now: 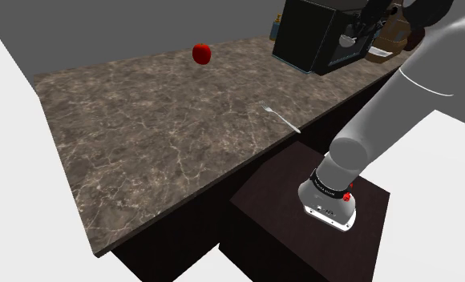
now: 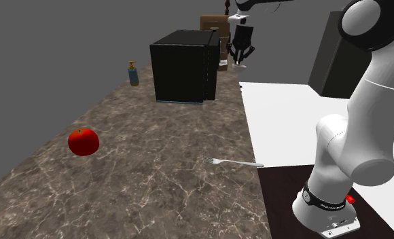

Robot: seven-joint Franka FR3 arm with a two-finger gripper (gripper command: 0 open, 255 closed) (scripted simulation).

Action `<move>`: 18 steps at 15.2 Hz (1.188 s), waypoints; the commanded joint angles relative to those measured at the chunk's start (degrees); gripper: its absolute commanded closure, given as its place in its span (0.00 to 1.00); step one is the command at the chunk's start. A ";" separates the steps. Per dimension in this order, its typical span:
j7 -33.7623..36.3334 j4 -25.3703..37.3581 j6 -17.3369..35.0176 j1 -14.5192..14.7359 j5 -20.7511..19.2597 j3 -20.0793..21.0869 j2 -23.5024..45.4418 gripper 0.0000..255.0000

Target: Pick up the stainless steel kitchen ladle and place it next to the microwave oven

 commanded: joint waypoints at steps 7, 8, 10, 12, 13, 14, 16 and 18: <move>0.46 -7.04 6.27 -0.13 -1.15 0.45 -1.41 1.00; 0.43 -7.84 7.04 -0.15 -1.19 0.43 -1.45 1.00; 0.32 -9.38 8.57 -0.19 -1.20 0.37 -1.46 1.00; 0.16 -10.87 10.10 -0.23 -1.13 0.26 -1.39 1.00; 0.06 -11.59 10.86 -0.24 -1.07 0.20 -1.32 1.00; -0.05 -12.30 11.62 -0.26 -1.00 0.12 -1.23 1.00; -0.33 -13.68 13.13 -0.27 -0.78 -0.05 -0.98 1.00; -0.66 -15.00 14.64 -0.27 -0.48 -0.26 -0.64 1.00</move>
